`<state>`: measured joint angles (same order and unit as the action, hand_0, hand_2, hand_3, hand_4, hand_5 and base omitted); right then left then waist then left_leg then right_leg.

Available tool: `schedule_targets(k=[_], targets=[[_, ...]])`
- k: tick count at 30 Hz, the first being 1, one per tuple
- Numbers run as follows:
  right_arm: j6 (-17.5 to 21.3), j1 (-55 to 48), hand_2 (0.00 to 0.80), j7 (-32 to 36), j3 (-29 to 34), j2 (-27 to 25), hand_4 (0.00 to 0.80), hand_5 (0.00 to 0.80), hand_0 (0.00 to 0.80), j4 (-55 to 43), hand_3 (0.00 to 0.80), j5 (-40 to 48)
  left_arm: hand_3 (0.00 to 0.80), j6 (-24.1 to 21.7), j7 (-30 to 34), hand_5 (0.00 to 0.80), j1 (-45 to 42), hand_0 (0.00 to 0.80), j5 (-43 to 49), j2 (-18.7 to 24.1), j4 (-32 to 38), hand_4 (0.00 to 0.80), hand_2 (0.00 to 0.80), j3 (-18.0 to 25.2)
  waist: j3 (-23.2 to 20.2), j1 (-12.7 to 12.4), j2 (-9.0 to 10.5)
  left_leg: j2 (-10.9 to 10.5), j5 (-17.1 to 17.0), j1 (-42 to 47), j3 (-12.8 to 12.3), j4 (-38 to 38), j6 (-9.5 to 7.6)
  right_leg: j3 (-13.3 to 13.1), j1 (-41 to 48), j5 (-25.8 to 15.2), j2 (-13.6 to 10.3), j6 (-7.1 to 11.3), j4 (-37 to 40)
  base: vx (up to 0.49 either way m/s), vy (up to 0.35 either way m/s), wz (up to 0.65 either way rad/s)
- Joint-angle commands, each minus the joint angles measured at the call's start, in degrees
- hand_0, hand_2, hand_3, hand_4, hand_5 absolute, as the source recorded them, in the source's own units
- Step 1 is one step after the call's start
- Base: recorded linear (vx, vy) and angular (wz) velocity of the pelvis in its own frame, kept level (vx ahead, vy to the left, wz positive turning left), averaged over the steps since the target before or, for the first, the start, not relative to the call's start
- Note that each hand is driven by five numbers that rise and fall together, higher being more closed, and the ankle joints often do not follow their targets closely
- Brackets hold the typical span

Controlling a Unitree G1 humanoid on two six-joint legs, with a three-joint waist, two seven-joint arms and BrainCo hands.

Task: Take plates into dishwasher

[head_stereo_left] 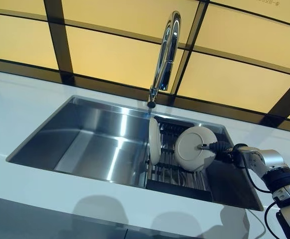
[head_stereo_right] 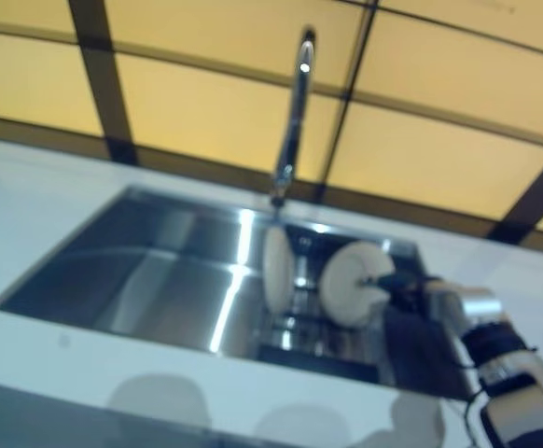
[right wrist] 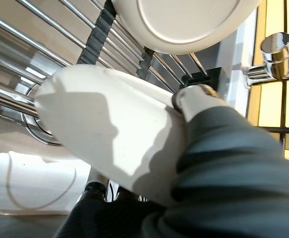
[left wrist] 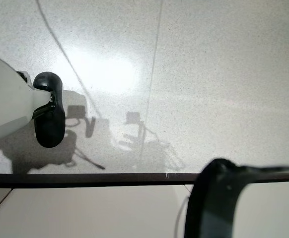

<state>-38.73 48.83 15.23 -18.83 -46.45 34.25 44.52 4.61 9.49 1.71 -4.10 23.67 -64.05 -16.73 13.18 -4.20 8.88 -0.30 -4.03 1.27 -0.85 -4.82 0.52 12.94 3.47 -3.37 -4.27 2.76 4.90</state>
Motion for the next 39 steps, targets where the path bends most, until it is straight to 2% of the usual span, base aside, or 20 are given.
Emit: schedule_targets(k=[1, 12, 19, 29, 39], targets=[[3.51, 7.52, 0.800, -0.67, -2.97, -2.47, 0.800, 0.800, 0.800, 2.18, 0.800, -2.12, 0.000, 0.11, -0.43, 0.000, 1.02, 0.000, -0.01, -0.08, -1.70, 0.000, 0.000, -3.08, -0.59, -2.03, -0.68, 1.35, 4.90, 1.64, -2.48, 0.19, 0.43, -0.09, -1.37, -0.59, -2.00, 4.92, -1.43, 0.000, 0.000, 0.00], [6.61, 10.75, 0.800, -4.51, -3.36, -4.08, 0.800, 0.800, 0.800, 3.49, 0.800, -0.16, 0.000, -0.63, -0.50, 0.000, 1.18, 0.000, 0.44, -0.29, -2.59, 0.000, 0.000, -3.67, -1.74, -1.73, -0.80, 1.30, 5.22, 2.54, -2.94, 0.10, 0.53, -0.36, -0.53, -0.55, -1.77, 4.81, -0.91, -0.018, 0.000, 0.00], [8.71, 13.36, 0.800, -9.98, -3.19, -5.88, 0.800, 0.800, 0.800, 3.23, 0.800, 2.85, 0.000, -1.11, -0.67, 0.000, 1.30, 0.000, 1.20, -0.76, -3.32, 0.000, 0.000, -4.11, -3.20, -1.14, -0.71, 1.20, 5.58, 3.30, -3.47, 0.12, 0.54, -0.96, -0.02, -0.46, -1.52, 4.75, -0.65, -0.019, 0.008, -0.02], [10.49, 16.30, 0.800, -14.44, -2.37, -10.78, 0.800, 0.800, 0.800, 1.61, 0.800, 4.03, 0.000, -0.32, 0.09, 0.000, 2.26, 0.000, 2.89, -0.79, -4.40, 0.000, 0.000, -5.11, -5.28, 1.42, -0.51, 0.96, 6.83, 4.79, -5.61, 1.18, -0.21, -4.04, -0.18, -0.54, -1.10, 5.16, -1.72, -0.021, 0.030, -0.14], [9.66, 15.15, 0.800, -14.61, -0.37, -13.95, 0.800, 0.800, 0.800, 1.03, 0.800, 6.01, 0.000, 0.97, -0.29, 0.000, 3.98, 0.000, 5.16, -0.92, -4.74, 0.000, 0.000, -5.33, -6.50, 3.65, -1.02, 0.77, 8.90, 4.86, -8.00, 4.09, -1.25, -5.98, -1.35, -0.39, -1.79, 5.65, -3.59, -0.043, 0.046, -0.19]])
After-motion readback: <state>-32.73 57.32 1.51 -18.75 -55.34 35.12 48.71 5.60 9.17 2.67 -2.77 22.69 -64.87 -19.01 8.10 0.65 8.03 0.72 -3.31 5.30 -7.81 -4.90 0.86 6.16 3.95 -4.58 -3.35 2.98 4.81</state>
